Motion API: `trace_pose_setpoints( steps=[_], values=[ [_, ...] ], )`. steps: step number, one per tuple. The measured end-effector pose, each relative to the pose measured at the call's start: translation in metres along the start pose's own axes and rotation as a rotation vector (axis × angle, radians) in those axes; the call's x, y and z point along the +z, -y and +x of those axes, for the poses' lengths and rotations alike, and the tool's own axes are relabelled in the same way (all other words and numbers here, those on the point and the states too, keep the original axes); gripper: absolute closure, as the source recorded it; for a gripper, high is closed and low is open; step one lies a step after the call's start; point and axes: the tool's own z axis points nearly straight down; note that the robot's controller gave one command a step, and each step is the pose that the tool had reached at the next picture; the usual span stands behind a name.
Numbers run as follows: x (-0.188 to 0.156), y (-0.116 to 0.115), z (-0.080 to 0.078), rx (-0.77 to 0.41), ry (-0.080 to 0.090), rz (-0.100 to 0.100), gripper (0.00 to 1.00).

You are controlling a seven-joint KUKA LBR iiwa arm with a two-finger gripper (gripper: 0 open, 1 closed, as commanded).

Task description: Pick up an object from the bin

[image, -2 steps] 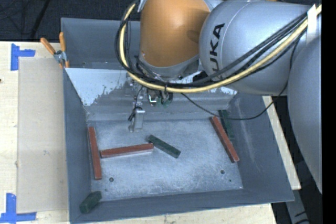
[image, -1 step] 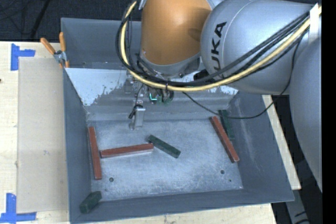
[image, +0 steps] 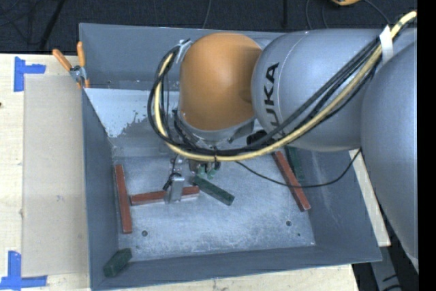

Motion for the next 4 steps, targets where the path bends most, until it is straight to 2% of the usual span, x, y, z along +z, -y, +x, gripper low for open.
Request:
trace_pose_setpoints(
  steps=[1, 2, 3, 4],
  values=[
    [0.067, -0.014, 0.017, 0.022, -0.003, 0.0, 0.0],
    [0.094, 0.019, -0.009, 0.017, -0.008, 0.0, 0.0],
    [0.13, 0.003, -0.045, 0.008, -0.004, 0.0, 1.0],
    [0.13, 0.003, -0.045, 0.009, -0.004, 0.0, 1.0]
  ],
)
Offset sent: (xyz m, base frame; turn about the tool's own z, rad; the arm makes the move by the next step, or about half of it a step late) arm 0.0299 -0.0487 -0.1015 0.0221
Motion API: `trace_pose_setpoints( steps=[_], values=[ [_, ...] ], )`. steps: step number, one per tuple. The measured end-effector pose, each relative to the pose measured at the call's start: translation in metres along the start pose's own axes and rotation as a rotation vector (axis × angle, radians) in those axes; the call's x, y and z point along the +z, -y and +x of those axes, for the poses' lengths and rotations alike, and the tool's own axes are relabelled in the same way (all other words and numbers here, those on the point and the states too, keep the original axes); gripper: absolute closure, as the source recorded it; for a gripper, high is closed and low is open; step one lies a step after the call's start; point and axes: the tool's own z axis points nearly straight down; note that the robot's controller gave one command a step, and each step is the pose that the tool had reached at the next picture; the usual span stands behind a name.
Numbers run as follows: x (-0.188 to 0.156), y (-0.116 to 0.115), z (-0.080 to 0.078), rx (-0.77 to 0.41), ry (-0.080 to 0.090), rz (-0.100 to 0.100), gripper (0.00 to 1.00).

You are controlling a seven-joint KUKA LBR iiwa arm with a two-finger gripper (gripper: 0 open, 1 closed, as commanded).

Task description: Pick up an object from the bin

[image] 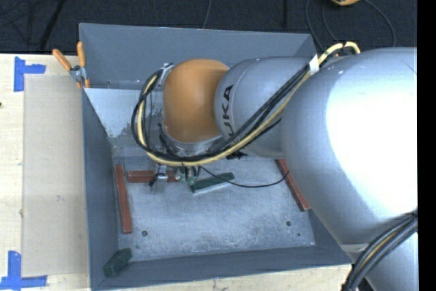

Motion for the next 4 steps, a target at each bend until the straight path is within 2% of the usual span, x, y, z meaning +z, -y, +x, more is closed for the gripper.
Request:
trace_pose_setpoints(
  steps=[1, 2, 3, 4],
  values=[
    [-0.012, -0.001, 0.002, -0.128, -0.005, 0.003, 1.0],
    [-0.04, 0.002, 0.002, -0.449, 0.001, 0.0, 1.0],
    [-0.041, -0.005, 0.026, -0.644, 0.0, 0.0, 1.0],
    [-0.204, 0.0, -0.005, -0.868, 0.007, 0.0, 1.0]
  ],
)
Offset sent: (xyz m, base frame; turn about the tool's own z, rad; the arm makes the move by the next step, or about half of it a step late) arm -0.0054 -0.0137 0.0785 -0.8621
